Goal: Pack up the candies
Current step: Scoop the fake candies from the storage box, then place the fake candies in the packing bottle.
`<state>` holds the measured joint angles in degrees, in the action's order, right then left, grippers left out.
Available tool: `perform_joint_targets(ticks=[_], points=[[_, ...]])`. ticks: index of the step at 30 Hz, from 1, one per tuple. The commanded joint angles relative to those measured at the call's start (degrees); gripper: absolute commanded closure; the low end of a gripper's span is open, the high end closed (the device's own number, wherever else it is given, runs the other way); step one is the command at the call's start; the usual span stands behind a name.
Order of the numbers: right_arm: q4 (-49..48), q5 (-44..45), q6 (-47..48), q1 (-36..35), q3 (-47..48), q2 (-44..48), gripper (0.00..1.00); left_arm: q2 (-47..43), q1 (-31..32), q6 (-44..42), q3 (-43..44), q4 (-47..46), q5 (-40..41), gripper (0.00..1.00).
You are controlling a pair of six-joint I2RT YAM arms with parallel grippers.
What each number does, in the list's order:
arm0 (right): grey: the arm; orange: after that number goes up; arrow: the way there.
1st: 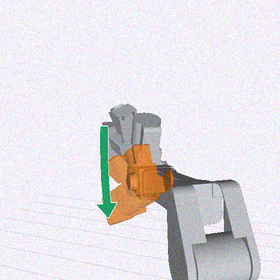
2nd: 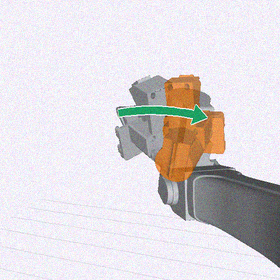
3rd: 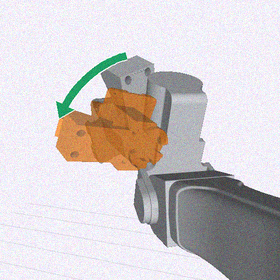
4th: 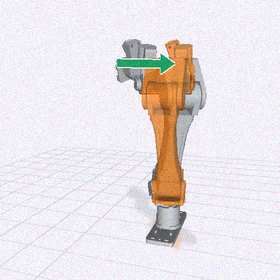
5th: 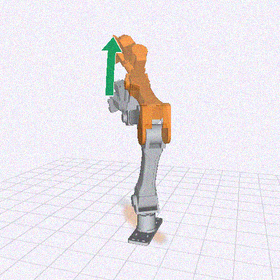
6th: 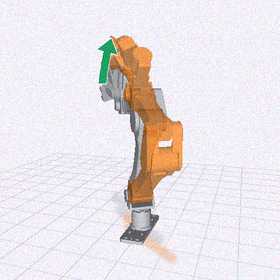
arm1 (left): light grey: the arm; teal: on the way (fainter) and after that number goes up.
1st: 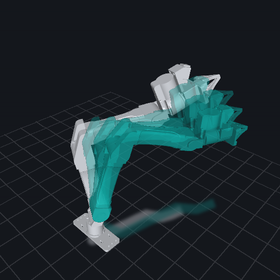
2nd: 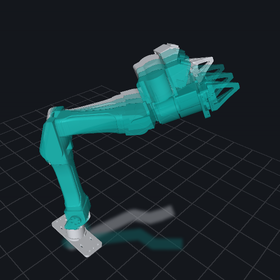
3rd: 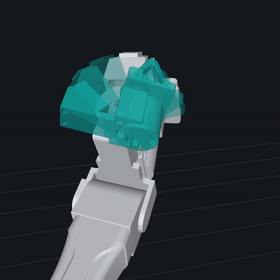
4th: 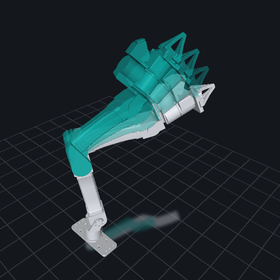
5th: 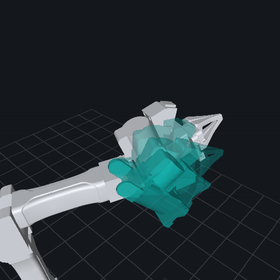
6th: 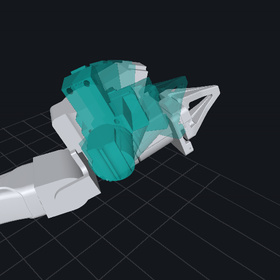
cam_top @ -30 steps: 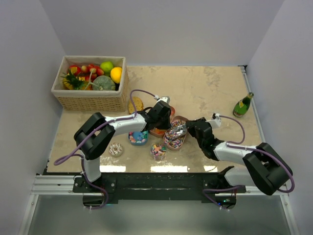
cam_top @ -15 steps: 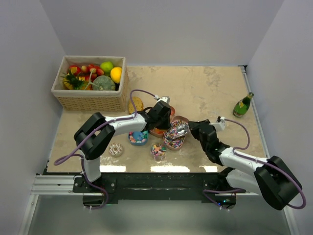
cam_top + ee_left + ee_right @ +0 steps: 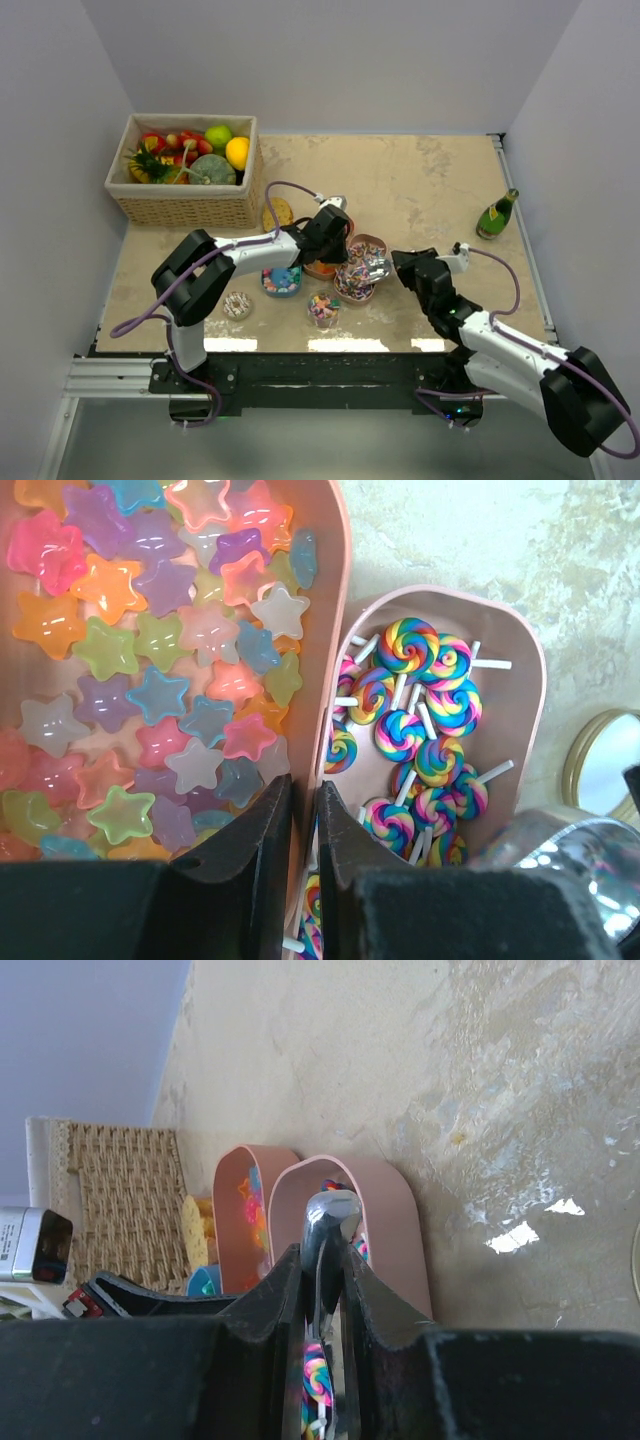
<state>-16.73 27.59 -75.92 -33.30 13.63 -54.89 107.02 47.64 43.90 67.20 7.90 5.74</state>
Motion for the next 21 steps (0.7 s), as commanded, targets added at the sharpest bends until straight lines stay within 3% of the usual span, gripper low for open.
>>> perform_joint_targets(ticks=[1, 6, 21], points=[[5.9, 2.1, -0.5, 0.3, -0.7, 5.1, 1.00, 0.2, -0.9, -0.3, 3.6, 0.7, 2.9, 1.00], [9.5, 0.2, 0.2, 0.3, -1.1, 12.2, 1.00, -0.8, -1.0, -0.7, 3.7, 0.4, 3.1, 0.96], [8.1, -10.4, 3.6, 0.3, 1.6, 11.6, 1.00, -3.6, -1.0, -2.3, 4.0, 1.0, 6.1, 0.51]])
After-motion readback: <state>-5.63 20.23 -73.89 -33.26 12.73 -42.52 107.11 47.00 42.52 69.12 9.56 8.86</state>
